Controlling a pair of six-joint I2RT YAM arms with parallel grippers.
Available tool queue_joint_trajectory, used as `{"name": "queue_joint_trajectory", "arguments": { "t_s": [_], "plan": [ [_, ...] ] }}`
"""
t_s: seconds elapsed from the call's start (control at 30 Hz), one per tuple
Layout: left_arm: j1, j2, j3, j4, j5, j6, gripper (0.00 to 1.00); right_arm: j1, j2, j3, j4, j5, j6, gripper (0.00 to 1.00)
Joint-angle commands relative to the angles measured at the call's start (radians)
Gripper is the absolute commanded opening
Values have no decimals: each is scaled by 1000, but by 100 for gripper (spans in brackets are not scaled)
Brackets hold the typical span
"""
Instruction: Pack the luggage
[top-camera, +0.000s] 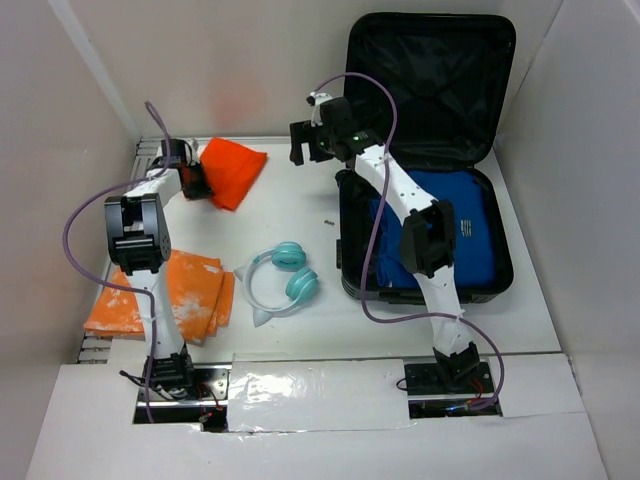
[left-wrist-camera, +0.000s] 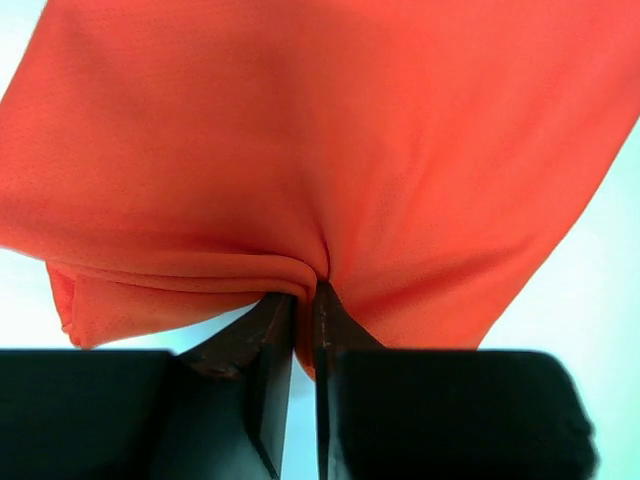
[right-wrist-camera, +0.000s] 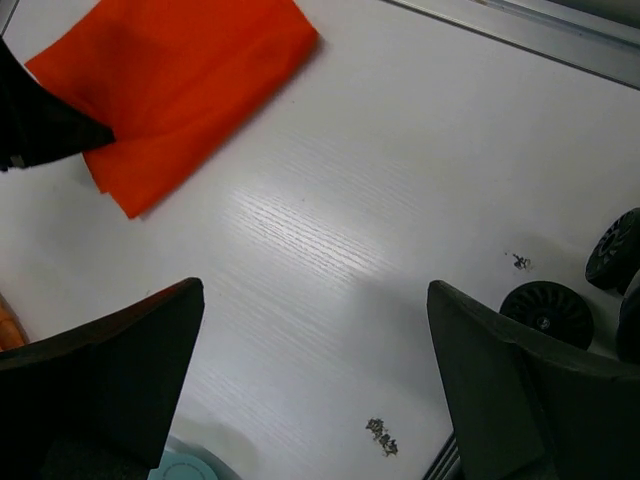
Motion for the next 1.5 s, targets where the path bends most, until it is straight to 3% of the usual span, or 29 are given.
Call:
{"name": "queue_joint_trajectory", "arguments": {
  "t_s": [0.0, 0.27, 0.57, 0.73, 0.8, 0.9, 1.13, 1.47],
  "plan": [
    [-43, -101, -76, -68, 91, 144, 22, 10, -6, 52, 25, -14, 6, 99],
    [-64, -272, -264, -103, 190, 285, 20, 32, -20, -28, 26, -9, -4, 99],
    [-29, -172, -133, -131, 174, 239, 21, 61, 42, -8, -63, -43, 15, 98],
    [-38, -172, -133, -111, 188, 239, 22, 84, 106, -8, -112, 9, 114, 92],
    [-38, -172, -133, -111, 188, 239, 22, 73, 119, -39, -112, -46, 164, 90],
    [-38, -172, -142, -111, 177, 239, 22, 73, 119, -106, -60, -66, 204, 90],
    [-38, -181, -182, -89, 186, 220, 22, 83, 180, -57, -54, -31, 233, 90],
    [-38, -201, -270, -5, 154, 179, 22, 101, 244, -90, 20, 43, 269, 73]
  ]
}}
